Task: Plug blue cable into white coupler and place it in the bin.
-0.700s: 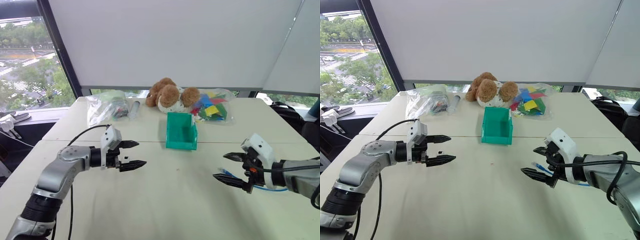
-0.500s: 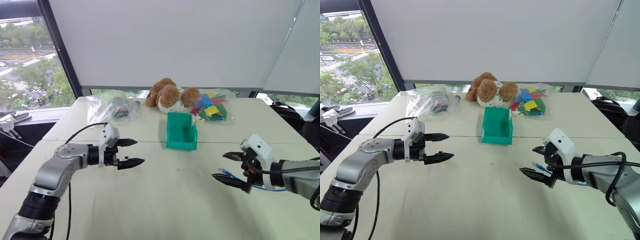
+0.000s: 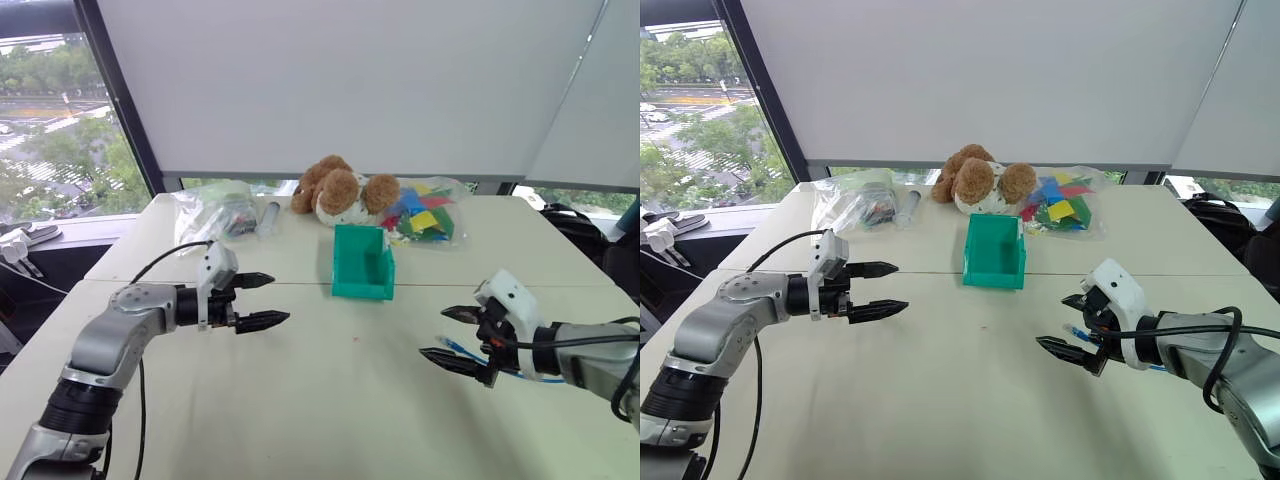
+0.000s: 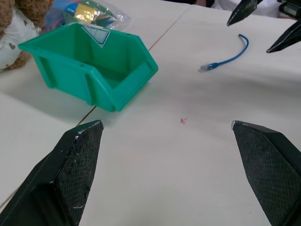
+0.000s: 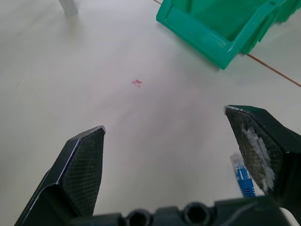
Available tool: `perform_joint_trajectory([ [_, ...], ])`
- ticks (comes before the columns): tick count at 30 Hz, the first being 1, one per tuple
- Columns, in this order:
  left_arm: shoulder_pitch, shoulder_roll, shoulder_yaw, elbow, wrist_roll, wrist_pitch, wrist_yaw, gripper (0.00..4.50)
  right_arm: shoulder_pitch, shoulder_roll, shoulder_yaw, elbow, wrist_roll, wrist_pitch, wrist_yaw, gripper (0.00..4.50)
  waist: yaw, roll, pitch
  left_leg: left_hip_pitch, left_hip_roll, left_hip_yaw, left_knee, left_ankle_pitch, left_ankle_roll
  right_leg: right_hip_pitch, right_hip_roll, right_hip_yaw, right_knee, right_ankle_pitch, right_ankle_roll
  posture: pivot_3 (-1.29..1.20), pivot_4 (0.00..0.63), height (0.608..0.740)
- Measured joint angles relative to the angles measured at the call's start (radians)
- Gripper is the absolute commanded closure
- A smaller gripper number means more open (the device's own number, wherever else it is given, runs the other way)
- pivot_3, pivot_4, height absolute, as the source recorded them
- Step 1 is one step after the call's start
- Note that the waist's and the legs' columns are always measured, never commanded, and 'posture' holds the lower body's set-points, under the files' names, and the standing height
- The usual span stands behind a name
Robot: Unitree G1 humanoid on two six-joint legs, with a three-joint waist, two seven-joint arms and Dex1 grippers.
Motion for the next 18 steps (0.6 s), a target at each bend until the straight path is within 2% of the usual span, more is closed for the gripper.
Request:
perform_joint_trajectory([
  [13, -0.004, -0.039, -0.024, 0.0, 0.013, -0.006, 0.004, 0.0, 0.027, -0.002, 0.013, 0.077, -0.054, -0.064, 0.006, 0.08, -0.001, 0.0, 0.0, 0.0, 0.0, 0.0, 0.0, 0.0, 0.0, 0.0, 0.001, 0.0, 0.0, 0.0, 0.0, 0.0, 0.15, 0.74],
  [18, -0.01, -0.057, -0.03, 0.018, 0.031, -0.028, 0.001, 0.0, 0.027, -0.019, 0.078, 0.257, -0.145, -0.167, 0.047, 0.08, 0.0, 0.0, 0.0, 0.0, 0.0, 0.0, 0.001, 0.0, 0.0, 0.001, 0.001, 0.0, 0.0, 0.0, 0.0, 0.0, 0.15, 0.74],
])
